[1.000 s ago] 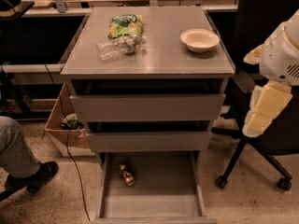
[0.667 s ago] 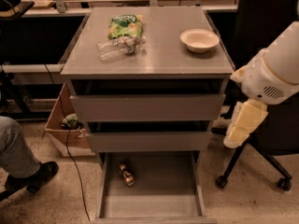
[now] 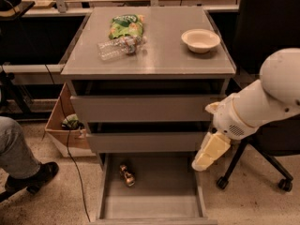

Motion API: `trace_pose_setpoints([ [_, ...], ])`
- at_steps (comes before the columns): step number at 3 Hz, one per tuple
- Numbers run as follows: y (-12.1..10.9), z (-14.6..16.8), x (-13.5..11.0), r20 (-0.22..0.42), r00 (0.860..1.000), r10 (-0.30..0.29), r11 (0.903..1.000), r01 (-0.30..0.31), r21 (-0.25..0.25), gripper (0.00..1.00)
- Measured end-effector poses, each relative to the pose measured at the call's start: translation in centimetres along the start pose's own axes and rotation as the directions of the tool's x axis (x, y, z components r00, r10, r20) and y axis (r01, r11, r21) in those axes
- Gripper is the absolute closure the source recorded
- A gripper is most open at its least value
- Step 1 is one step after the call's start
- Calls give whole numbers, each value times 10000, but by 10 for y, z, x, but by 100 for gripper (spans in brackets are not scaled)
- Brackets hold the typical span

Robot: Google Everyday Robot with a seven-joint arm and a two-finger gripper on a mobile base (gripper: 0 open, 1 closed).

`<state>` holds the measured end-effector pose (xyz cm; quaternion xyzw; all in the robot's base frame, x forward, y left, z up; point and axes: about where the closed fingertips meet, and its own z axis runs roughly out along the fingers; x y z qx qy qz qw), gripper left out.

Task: Pick orange can from bottom drawer and place on counter

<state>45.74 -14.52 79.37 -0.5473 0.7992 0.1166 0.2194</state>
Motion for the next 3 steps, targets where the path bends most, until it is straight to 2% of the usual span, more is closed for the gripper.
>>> trace_pose_setpoints([
  [1,13,42,4,623,9973,389,9990,-373,-262,0],
  [3,36,121,7,1727,9803,959,9941,-856,-659,0],
])
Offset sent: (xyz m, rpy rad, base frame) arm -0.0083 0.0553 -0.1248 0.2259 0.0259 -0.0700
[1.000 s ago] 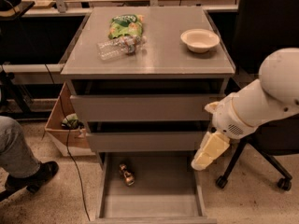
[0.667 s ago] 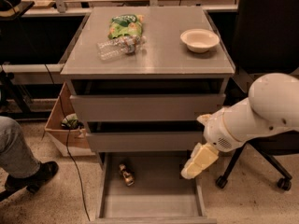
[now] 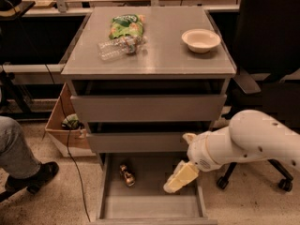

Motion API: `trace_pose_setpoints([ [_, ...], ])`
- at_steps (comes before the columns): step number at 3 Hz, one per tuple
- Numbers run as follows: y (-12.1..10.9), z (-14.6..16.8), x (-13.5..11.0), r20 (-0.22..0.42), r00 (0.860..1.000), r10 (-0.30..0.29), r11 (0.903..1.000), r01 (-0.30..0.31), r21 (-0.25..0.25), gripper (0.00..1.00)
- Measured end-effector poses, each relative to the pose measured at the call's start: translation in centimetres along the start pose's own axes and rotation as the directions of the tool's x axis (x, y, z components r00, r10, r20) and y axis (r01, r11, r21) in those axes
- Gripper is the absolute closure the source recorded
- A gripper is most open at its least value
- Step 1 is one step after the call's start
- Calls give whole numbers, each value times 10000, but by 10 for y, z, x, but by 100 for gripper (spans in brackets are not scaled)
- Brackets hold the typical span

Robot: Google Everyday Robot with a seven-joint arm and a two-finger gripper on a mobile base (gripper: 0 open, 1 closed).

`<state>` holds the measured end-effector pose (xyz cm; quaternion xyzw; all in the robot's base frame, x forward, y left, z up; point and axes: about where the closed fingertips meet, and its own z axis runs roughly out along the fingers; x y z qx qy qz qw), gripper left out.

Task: Pick orange can from bottom drawer and place on counter

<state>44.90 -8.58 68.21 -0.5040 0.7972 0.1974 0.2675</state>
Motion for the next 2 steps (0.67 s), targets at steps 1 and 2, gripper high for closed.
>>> trace_pose_setpoints([
  [1,2,37,4,410,9985,370,9993,-366,-99,0],
  [2,2,37,4,410,9985,370,9993,-366,-99,0],
])
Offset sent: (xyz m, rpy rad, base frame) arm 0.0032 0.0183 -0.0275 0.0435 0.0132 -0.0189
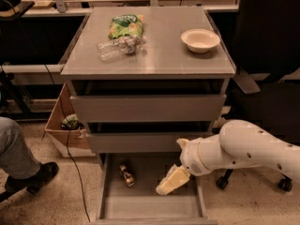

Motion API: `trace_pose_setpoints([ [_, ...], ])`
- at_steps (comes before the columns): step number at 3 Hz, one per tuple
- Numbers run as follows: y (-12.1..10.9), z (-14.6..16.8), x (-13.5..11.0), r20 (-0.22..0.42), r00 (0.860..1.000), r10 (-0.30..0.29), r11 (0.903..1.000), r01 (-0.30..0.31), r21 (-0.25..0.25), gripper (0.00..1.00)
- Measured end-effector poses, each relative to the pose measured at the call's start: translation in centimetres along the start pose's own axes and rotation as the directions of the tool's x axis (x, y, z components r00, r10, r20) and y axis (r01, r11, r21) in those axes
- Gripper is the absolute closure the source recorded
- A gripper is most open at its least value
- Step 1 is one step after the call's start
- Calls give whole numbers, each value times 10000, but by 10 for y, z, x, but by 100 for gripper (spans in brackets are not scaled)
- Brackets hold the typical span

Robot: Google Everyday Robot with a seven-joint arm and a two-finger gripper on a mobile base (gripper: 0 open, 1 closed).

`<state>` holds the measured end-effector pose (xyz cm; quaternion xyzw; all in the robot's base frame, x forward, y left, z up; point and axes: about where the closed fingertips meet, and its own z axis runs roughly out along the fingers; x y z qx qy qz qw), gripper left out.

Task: Pick orange can from bottom drawer and place on counter

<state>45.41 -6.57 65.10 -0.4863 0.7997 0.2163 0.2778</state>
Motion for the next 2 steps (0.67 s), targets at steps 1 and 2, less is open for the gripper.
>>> trace_pose_setpoints([
  [1,0,37,3,611,9971,445,9990,-445,-15,0],
  [2,-8,83,4,1246,9878,930,9956,-934,-26,0],
])
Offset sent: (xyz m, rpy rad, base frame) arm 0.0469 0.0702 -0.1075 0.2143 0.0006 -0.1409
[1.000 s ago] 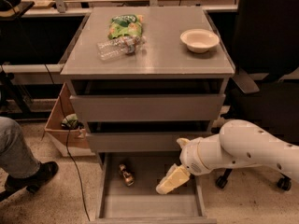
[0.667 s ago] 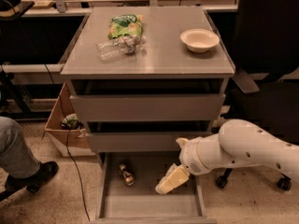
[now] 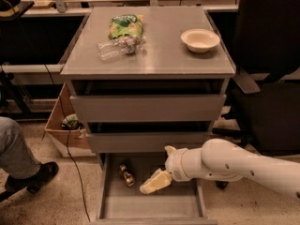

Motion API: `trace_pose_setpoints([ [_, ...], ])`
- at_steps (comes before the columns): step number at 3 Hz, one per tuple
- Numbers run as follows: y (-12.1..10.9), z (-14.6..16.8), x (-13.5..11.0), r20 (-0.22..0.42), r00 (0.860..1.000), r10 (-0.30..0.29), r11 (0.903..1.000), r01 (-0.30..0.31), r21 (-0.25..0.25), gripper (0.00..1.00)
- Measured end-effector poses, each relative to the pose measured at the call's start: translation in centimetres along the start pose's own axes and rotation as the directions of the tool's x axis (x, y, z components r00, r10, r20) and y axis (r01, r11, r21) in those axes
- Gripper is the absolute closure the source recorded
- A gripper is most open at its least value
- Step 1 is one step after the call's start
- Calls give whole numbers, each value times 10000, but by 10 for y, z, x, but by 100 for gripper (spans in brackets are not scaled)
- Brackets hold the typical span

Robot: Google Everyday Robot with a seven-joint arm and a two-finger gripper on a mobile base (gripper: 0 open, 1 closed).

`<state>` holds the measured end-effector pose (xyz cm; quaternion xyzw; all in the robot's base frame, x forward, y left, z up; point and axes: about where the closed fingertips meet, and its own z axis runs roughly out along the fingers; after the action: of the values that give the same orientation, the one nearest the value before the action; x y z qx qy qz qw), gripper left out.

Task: Pick orange can from bottom drawer and place on counter

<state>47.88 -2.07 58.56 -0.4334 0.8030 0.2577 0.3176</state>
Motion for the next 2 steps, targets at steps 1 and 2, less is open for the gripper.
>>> trace_pose_setpoints([
  [1,-19,59,4,602,9979,222,9997,-223,22,0],
  [2,-35,116,19,901,9954,328,9993,-342,140,0],
])
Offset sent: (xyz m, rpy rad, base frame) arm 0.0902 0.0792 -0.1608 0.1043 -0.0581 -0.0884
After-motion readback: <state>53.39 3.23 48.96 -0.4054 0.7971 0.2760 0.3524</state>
